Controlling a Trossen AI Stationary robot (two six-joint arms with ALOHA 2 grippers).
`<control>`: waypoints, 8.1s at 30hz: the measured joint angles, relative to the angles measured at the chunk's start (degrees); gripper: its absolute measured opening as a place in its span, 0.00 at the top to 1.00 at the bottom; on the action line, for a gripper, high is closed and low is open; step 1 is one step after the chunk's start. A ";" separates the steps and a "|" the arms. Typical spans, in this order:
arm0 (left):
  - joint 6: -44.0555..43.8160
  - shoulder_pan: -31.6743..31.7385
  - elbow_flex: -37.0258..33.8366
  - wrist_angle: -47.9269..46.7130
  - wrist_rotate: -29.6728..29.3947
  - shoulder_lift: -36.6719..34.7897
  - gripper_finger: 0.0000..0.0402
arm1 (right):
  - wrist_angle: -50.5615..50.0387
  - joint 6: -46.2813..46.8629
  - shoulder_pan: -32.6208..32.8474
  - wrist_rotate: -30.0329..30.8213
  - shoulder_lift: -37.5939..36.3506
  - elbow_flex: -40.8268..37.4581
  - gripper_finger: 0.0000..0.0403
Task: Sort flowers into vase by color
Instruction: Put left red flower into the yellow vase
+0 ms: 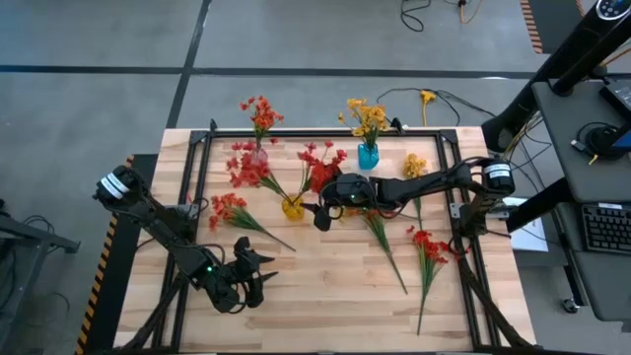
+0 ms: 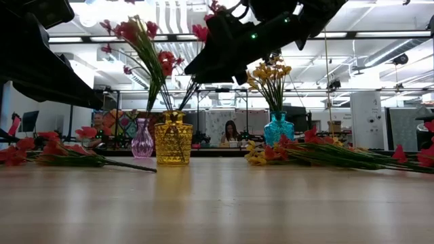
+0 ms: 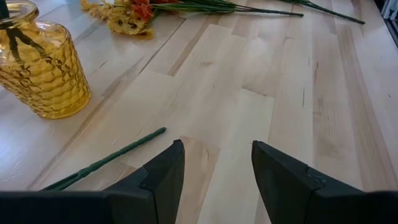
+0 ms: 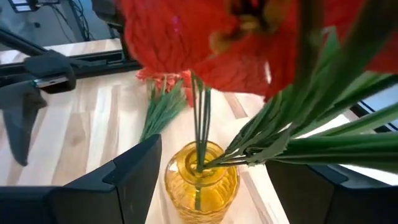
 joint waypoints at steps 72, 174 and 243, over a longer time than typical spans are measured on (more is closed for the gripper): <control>-0.85 0.03 0.00 -0.33 -0.51 0.00 0.58 | -19.94 -49.51 2.73 -4.43 0.01 12.59 0.32; 53.16 29.17 -13.83 54.73 -1.45 -0.79 0.58 | -15.36 -19.71 1.38 -6.21 0.88 12.63 0.32; 36.19 20.59 8.04 -10.32 -13.79 -5.23 0.45 | -28.47 -10.46 1.09 -2.89 -7.16 13.11 0.32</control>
